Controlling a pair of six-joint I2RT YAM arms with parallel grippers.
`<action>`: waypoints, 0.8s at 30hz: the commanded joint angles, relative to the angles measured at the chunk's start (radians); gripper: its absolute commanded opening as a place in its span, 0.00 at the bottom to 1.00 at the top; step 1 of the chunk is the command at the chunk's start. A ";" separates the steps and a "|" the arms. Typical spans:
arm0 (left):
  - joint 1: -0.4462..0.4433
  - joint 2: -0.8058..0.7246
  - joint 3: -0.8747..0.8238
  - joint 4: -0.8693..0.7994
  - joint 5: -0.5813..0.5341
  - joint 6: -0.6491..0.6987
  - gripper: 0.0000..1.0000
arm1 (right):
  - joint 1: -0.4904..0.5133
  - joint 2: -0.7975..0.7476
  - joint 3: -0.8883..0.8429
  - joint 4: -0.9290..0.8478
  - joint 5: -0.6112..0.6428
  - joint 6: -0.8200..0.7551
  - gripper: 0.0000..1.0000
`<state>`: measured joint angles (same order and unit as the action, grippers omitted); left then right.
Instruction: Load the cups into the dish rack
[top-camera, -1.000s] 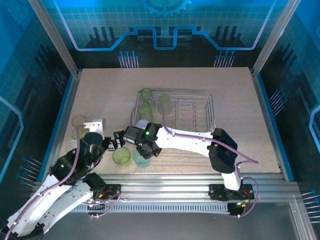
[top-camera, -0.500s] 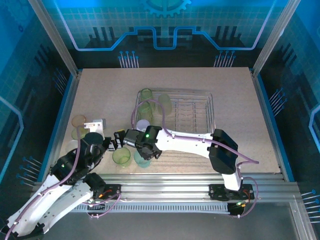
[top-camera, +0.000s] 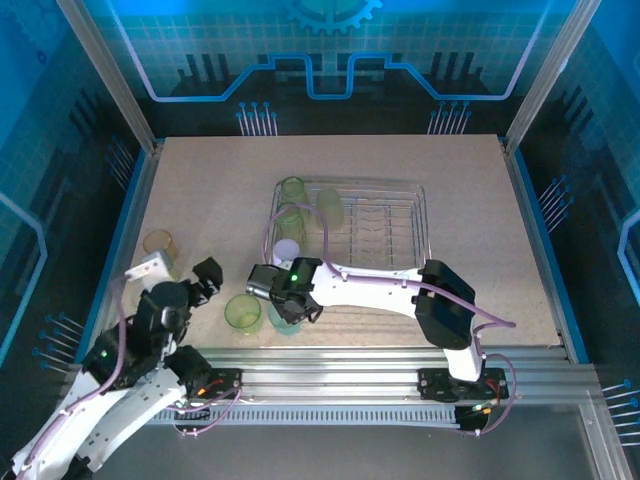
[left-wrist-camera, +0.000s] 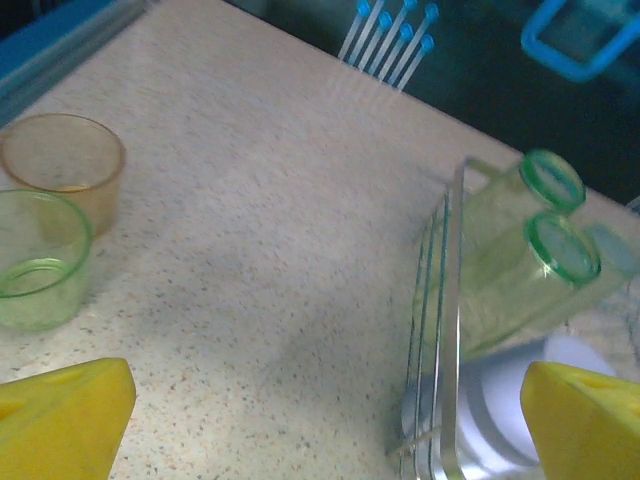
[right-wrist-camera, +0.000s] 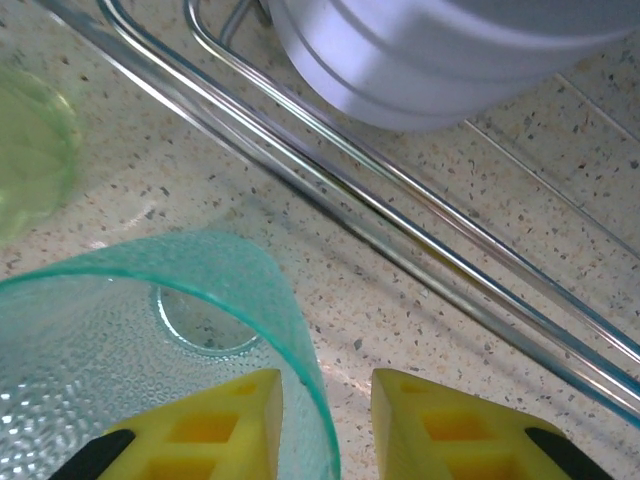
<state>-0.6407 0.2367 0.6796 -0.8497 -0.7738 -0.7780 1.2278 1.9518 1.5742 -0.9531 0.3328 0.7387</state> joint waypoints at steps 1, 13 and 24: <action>-0.004 -0.071 -0.037 -0.048 -0.076 -0.081 0.99 | 0.006 -0.013 -0.013 0.010 -0.002 0.026 0.29; -0.003 -0.086 -0.041 -0.061 -0.074 -0.080 0.99 | 0.002 -0.040 0.025 -0.040 0.011 0.010 0.19; -0.003 -0.083 -0.040 -0.029 -0.068 -0.075 0.99 | -0.010 -0.110 0.049 -0.092 -0.042 -0.077 0.00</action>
<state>-0.6407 0.1551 0.6437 -0.8932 -0.8188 -0.8402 1.2232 1.8885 1.5944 -1.0069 0.3058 0.6930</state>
